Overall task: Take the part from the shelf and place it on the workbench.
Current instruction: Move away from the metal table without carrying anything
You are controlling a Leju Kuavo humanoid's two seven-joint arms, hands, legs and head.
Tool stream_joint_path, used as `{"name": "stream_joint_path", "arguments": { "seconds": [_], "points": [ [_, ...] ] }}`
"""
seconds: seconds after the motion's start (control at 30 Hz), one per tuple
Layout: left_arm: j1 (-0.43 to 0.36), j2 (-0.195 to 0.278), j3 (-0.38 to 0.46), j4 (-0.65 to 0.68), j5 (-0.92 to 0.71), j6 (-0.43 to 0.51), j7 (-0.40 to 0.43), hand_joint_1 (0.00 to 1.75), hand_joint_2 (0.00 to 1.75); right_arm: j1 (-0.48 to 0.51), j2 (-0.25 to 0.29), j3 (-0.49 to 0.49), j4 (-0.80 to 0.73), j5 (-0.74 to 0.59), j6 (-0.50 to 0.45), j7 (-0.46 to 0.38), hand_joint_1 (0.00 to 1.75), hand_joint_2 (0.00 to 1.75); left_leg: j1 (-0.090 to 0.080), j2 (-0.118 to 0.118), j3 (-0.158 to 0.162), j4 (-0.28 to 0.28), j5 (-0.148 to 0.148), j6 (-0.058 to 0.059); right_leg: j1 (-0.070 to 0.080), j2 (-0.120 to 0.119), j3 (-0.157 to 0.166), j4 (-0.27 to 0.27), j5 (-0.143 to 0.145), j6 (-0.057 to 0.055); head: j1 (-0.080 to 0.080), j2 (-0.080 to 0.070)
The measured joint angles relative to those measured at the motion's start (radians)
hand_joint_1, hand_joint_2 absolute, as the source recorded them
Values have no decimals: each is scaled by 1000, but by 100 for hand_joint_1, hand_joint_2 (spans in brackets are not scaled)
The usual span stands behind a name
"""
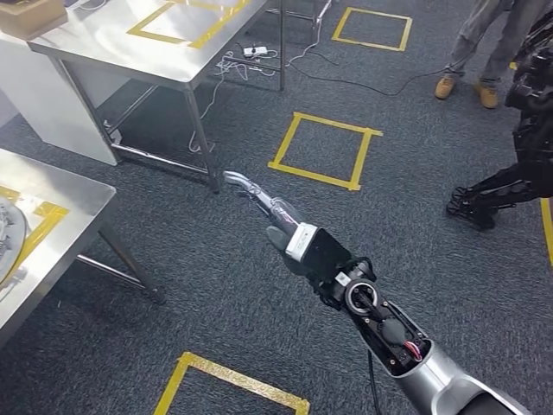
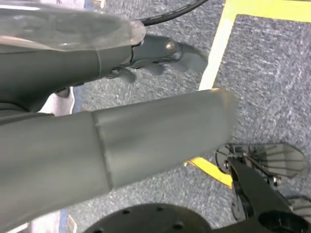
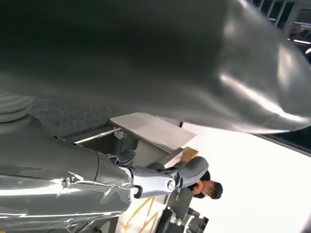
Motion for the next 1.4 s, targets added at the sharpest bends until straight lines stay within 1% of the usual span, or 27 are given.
{"name": "stream_joint_path", "arguments": {
  "seconds": [0.03, 0.1, 0.13, 0.17, 0.2, 0.23, 0.33, 0.4, 0.47, 0.53, 0.6, 0.67, 0.7, 0.73, 0.77, 0.83, 0.87, 0.93, 0.97, 1.0, 1.07, 1.13, 1.2, 1.23, 1.27, 1.33, 1.4],
  "points": [
    [0, -1, 0, 0, 0, -2, -1, 0, 0, 0, -1, -3, -2, 0, 0, 0, 0, 0, 3, 10, 3, -6, 3, 5, 1, -22, -14, 31, -20, 5, 4, 0],
    [2, -1, 0, 0, 0, -6, -2, 0, 0, 2, -5, -9, -5, 1, 0, 1, 0, 0, 3, 30, 6, -11, 4, 10, -2, -75, -69, 152, -85, 15, 13, 0],
    [3, -1, 0, 0, 0, -8, -2, 0, 0, 4, -7, -11, -5, 1, -1, 1, 0, 0, 3, 40, 7, -11, 3, 11, -6, -88, -104, 224, -116, 19, 17, 0],
    [4, -1, 0, 0, 0, -10, -1, 0, 0, 9, -10, -12, -4, 1, -1, 1, 0, 0, 3, 49, 7, -10, 2, 11, -10, -95, -128, 274, -132, 23, 20, 0],
    [4, -2, 0, 0, 0, -13, 0, 0, 0, 14, -12, -14, -4, 1, -2, 1, 0, 0, 3, 59, 8, -10, 0, 10, -13, -99, -137, 291, -130, 26, 23, 0],
    [4, -3, 0, 0, 0, -14, 0, 0, 0, 17, -15, -17, -4, 1, -2, 1, 0, 0, 4, 68, 10, -9, -2, 8, -16, -103, -123, 264, -107, 28, 25, 0],
    [4, -7, 0, 0, -1, -16, 8, 0, 0, 20, -21, -26, -4, 1, -4, 1, 0, 0, 3, 93, 20, -3, -15, -6, -15, -151, -16, 54, -17, 28, 35, 0],
    [3, -7, 0, 0, -6, -17, 18, 0, 0, 23, -22, -33, -5, 1, -5, 0, 0, 0, -1, 109, 25, -2, -20, -16, -8, -164, 9, -3, -8, 17, 34, 0],
    [1, -7, 0, 0, -10, -20, 25, 0, 0, 27, -23, -39, -7, 1, -5, 0, 0, 0, 0, 123, 31, -5, -23, -27, -5, -140, 8, -7, -5, 2, 28, 0],
    [1, -7, 0, 0, -11, -22, 26, 0, 0, 29, -24, -43, -9, 1, -6, -1, 0, 0, 5, 96, 26, 21, -47, -37, -7, -120, 12, -15, 0, -11, 20, 0],
    [1, -7, 0, 0, -14, -23, 26, 0, 0, 30, -25, -44, -10, 2, -7, -1, 0, 0, 7, 47, -25, 133, -109, -40, -9, -102, 14, -19, 3, -19, 8, 0],
    [3, -6, 0, 0, -19, -23, 27, 0, 0, 34, -25, -44, -10, 11, -10, 2, 0, 0, 5, 28, -96, 273, -164, -39, -6, -82, 13, -19, 4, -24, 0, 0],
    [5, -4, 0, 0, -22, -23, 27, 0, 0, 36, -25, -44, -10, 18, -12, 5, 0, 0, 4, 26, -117, 307, -167, -38, -5, -70, 13, -19, 4, -24, -1, 0],
    [6, -2, 0, 0, -23, -23, 26, 0, 0, 38, -25, -43, -10, 25, -14, 8, 0, 0, 4, 25, -119, 298, -148, -35, -4, -57, 13, -19, 5, -25, -2, 0],
    [7, 0, 0, 0, -25, -23, 22, 0, 0, 39, -25, -43, -10, 30, -15, 11, 0, 0, 3, 20, -101, 251, -113, -31, -3, -43, 14, -18, 5, -25, -2, 0],
    [6, 5, 0, 0, -25, -23, 7, 0, 0, 39, -25, -43, -10, 32, -12, 13, 0, 0, 3, -12, -36, 98, -38, -21, -2, -19, 14, -16, 6, -22, -4, 0],
    [5, 7, 0, 0, -24, -23, -1, 0, 0, 39, -25, -42, -10, 31, -9, 13, 0, 0, 3, -27, -11, 43, -18, -18, -1, -9, 12, -15, 6, -19, -5, 0],
    [1, 10, 0, 0, -22, -21, -14, 0, 0, 39, -24, -40, -10, 30, -3, 13, 0, 0, -1, -35, 4, 4, -10, -13, -2, 8, 8, -15, 9, -9, -5, 0],
    [-1, 9, 0, 0, -21, -21, -19, 0, 0, 39, -24, -39, -10, 30, -2, 13, 0, 0, -1, -26, 5, 2, -8, -10, -3, 17, 6, -18, 11, -2, -4, 0],
    [-3, 8, 0, 0, -21, -20, -22, 0, 0, 40, -24, -39, -10, 30, -1, 13, 0, 0, -1, -15, 7, -2, -5, -6, -4, 14, 3, -14, 9, 3, -3, 0],
    [-3, 6, 0, 0, -21, -19, -26, 0, 0, 39, -24, -39, -10, 30, 0, 13, 0, 0, 2, 5, 10, -11, 0, 4, -1, -26, -20, 36, -24, 10, 5, 0],
    [-1, 5, 0, 0, -20, -19, -24, 0, 0, 40, -24, -39, -10, 30, 1, 15, 0, 0, 1, 27, 11, -13, 1, 9, -2, -79, -82, 173, -96, 16, 16, 0],
    [2, 4, 0, 0, -16, -19, -8, 0, 0, 44, -25, -36, -10, 30, 1, 20, 0, 0, -1, 49, 11, -12, -1, 10, -6, -97, -137, 293, -140, 21, 21, 0],
    [2, 3, 0, 0, -14, -19, 2, 0, 0, 46, -25, -35, -9, 30, 1, 21, 0, 0, -2, 59, 12, -12, -3, 10, -8, -100, -137, 296, -132, 22, 23, 0],
    [2, 2, 0, 0, -12, -19, 12, 0, 0, 47, -25, -34, -9, 30, 1, 23, 0, 0, -1, 68, 14, -11, -5, 8, -10, -105, -115, 255, -106, 22, 25, 0],
    [2, -3, 0, 0, -9, -19, 27, 0, 0, 46, -25, -34, -9, 30, 2, 24, 0, 0, -2, 85, 21, -9, -11, 2, -8, -139, -34, 103, -40, 19, 32, 0],
    [2, -6, 0, 0, -7, -17, 35, 0, 0, 44, -25, -33, -9, 29, 1, 25, 0, 0, -6, 99, 26, -6, -17, -7, 0, -171, 16, 2, -12, 9, 36, 0]
  ]
}}
